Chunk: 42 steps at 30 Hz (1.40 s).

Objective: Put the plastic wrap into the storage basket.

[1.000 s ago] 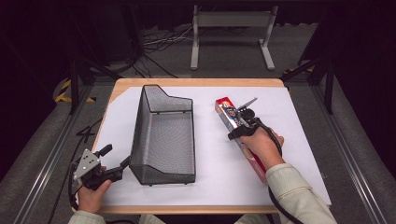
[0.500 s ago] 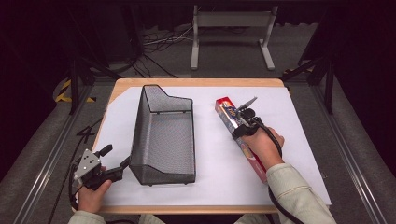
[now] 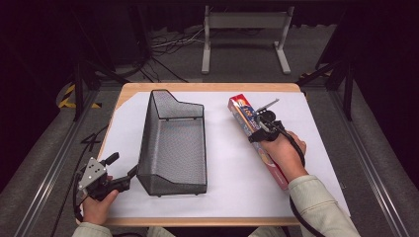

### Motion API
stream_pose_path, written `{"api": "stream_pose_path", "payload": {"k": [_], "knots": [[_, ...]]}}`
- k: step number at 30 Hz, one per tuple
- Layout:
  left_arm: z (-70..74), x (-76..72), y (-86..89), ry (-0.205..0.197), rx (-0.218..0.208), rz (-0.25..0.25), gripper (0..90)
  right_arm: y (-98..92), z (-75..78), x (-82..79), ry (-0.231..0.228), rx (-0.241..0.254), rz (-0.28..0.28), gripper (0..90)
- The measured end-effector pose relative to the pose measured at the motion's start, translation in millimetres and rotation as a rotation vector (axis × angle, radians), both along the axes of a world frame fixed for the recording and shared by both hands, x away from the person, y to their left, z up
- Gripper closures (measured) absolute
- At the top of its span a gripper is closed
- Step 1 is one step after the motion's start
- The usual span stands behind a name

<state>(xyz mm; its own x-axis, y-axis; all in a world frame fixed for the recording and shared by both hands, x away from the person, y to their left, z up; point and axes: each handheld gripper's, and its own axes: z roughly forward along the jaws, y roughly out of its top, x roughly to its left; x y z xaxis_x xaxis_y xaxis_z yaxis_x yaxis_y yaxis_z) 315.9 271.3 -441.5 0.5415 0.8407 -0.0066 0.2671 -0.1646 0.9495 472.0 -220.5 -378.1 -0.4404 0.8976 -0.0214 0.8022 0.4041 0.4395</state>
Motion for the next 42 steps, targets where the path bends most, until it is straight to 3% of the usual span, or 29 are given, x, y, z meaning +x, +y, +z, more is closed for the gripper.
{"api": "stream_pose_path", "payload": {"k": [15,28,42], "knots": [[0.1,-0.7,0.6,-0.004,0.003,0.016,17.5,-9.4,33.5,-25.0,-0.162,0.107,0.042,39.9],[-0.4,0.4,0.2,-0.001,0.010,0.015,17.4,-7.5,50.3,-40.5,-0.183,0.175,0.067,39.8],[-0.6,-0.5,1.4,-0.001,0.005,0.019,17.4,30.6,68.4,-50.5,-0.175,0.218,0.141,39.8]]}}
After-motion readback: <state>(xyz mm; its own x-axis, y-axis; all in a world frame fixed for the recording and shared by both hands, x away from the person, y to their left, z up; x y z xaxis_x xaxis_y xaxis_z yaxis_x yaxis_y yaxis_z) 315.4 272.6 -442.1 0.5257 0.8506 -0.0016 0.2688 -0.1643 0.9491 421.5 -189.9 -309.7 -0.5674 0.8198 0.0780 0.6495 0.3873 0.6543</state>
